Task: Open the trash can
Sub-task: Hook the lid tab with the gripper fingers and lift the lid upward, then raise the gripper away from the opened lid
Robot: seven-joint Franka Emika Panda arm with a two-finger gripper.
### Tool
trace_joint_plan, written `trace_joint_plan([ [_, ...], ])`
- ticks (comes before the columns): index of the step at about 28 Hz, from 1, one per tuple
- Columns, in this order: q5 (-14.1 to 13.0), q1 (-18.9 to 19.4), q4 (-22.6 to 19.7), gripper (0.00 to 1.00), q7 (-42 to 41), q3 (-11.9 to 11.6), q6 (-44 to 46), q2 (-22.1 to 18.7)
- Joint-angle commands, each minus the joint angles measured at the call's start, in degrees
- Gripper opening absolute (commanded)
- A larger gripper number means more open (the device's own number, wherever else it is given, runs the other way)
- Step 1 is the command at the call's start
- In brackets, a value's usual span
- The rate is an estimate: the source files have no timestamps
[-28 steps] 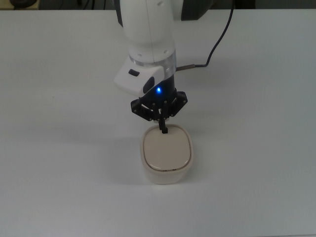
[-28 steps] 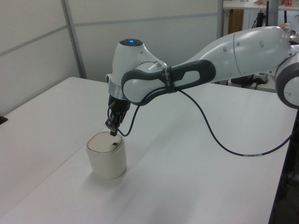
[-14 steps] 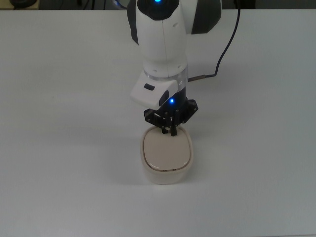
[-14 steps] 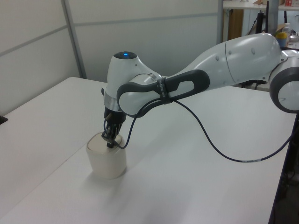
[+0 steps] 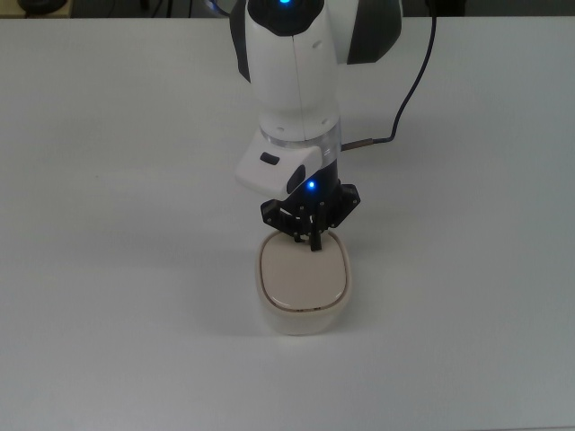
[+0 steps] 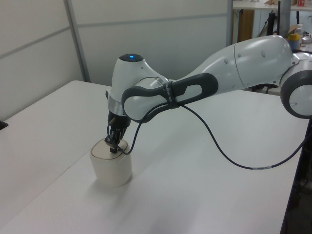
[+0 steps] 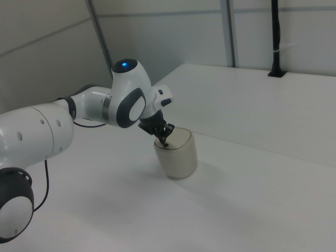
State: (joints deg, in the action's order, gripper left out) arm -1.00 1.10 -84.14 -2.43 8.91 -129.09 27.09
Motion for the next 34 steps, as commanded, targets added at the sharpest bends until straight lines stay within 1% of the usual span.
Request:
trace_joint_plan([
  [1, -0.84, 0.22, -0.15, 0.0, 2.34, -0.47, -0.72, -1.07],
  [4, -1.37, -0.22, -0.59, 0.0, 2.43, -0.47, 1.82, -3.36],
  [8, -4.09, -0.74, -0.15, 0.0, 1.91, -1.0, 7.09, -5.55],
  [9, -4.96, -1.18, -0.24, 0.0, 1.91, -1.0, 8.06, -6.86],
  [14, -5.15, -2.15, -0.32, 0.0, 1.99, -1.0, 11.84, -9.77],
  [15, -5.24, -2.93, -0.32, 0.0, 1.99, -1.0, 13.5, -11.08],
  [19, -5.24, -3.91, -0.5, 0.0, 1.99, -1.09, 17.2, -13.81],
  [23, -4.54, -5.23, -0.5, 0.0, 1.47, -1.35, 22.12, -16.63],
  [28, -3.75, -5.23, -0.59, 0.0, -0.9, -3.28, 27.4, -19.53],
  [32, -1.64, -5.23, -0.85, 0.0, -1.35, -3.9, 30.82, -21.72],
  [33, -0.5, -5.31, -1.64, 0.0, -1.35, -3.99, 32.22, -22.95],
  [34, -0.14, -5.32, -2.17, 0.0, -1.35, -3.99, 32.67, -23.74],
])
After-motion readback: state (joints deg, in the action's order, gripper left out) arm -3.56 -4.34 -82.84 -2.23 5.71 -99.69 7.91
